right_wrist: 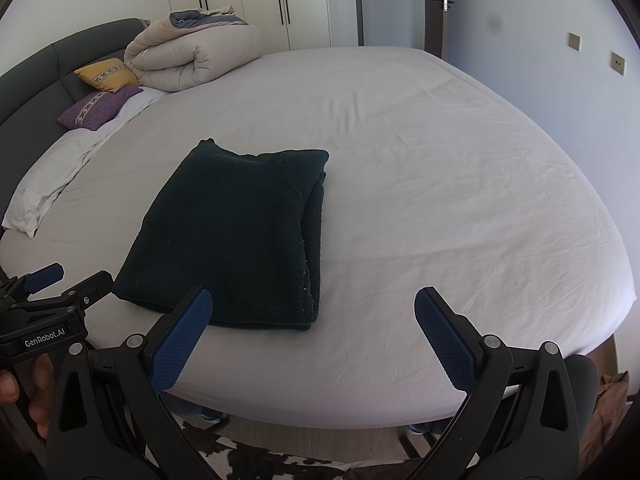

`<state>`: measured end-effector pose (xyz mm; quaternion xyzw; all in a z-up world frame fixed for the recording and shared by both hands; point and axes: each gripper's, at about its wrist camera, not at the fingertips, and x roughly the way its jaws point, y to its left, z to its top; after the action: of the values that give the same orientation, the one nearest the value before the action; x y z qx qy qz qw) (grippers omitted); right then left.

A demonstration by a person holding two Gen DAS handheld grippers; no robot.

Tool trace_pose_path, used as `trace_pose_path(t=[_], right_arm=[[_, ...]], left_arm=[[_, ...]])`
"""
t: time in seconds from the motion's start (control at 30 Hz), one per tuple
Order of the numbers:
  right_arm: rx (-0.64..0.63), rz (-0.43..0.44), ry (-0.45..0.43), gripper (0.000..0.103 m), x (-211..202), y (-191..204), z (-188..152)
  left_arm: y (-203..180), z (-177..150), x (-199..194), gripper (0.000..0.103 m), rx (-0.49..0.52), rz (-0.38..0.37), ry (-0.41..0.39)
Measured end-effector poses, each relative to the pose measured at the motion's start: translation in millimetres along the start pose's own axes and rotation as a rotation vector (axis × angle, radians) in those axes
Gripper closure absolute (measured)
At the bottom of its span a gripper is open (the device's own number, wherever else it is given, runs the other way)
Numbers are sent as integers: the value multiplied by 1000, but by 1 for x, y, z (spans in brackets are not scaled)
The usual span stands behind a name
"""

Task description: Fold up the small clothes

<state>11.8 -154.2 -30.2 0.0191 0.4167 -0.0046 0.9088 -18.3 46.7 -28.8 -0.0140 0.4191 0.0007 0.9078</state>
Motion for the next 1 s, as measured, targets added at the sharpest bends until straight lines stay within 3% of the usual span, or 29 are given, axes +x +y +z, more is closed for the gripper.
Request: trace_pose_path(t=[1.0], right_arm=[[1, 5, 6, 0, 4, 3, -4]], left_arm=[[-2, -1, 1, 0, 19, 10, -14]])
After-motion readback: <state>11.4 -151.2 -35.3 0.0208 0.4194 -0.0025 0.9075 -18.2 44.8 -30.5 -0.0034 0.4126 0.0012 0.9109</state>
